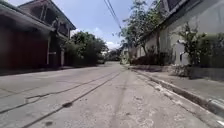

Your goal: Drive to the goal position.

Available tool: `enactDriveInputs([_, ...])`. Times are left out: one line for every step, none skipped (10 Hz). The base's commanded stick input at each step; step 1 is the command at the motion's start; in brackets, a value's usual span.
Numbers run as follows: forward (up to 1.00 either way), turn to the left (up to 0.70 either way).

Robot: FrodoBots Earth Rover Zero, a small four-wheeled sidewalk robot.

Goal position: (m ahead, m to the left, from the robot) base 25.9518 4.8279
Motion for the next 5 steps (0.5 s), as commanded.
enactDriveInputs([0.00, 0.00])
enactDriveInputs([0.00, 0.00])
enactDriveInputs([0.00, 0.00])
enactDriveInputs([0.00, 0.00])
enactDriveInputs([0.32, 0.00])
